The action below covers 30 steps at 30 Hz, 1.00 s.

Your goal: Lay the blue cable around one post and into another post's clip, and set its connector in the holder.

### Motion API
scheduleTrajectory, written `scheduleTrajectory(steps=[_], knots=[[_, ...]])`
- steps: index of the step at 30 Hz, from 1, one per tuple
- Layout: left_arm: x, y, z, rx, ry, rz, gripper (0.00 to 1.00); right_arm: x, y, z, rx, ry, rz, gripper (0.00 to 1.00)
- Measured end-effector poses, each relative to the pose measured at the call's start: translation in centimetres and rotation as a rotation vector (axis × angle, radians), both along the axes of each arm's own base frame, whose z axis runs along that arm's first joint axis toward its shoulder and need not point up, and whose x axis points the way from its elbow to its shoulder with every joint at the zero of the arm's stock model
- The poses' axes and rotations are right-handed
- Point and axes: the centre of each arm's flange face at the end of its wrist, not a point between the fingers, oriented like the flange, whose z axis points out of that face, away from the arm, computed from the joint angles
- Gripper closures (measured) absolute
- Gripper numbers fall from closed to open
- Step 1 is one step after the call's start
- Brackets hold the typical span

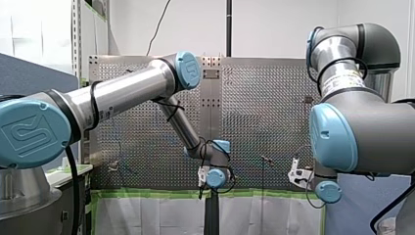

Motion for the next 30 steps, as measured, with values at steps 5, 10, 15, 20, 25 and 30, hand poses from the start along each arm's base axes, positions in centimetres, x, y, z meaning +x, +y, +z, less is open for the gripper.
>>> scheduleTrajectory(steps=[5,10,15,20,25,30], knots=[[-0.1,-0.1,0.0,0.0,-0.002,0.004,1.0,-0.8,-0.6,0.1,0.001,-0.004,-0.016,1.0],[-0.4,-0.6,0.1,-0.002,-0.005,-0.001,1.0,-1.3,-1.2,0.2,0.003,-0.003,-0.028,1.0],[-0.6,-1.3,0.5,-0.01,-0.015,-0.009,1.0,-1.6,-1.7,0.2,0.002,-0.003,-0.035,1.0],[-0.9,-1.9,0.8,-0.014,-0.02,-0.017,1.0,-1.8,-2.0,0.3,0.001,-0.002,-0.038,1.0],[-1.2,-2.3,0.8,-0.015,-0.02,-0.025,1.0,-2.0,-2.4,0.4,-0.001,-0.004,-0.044,1.0],[-1.5,-2.5,0.8,-0.015,-0.019,-0.031,1.0,-2.4,-2.7,0.5,-0.003,-0.005,-0.056,1.0]])
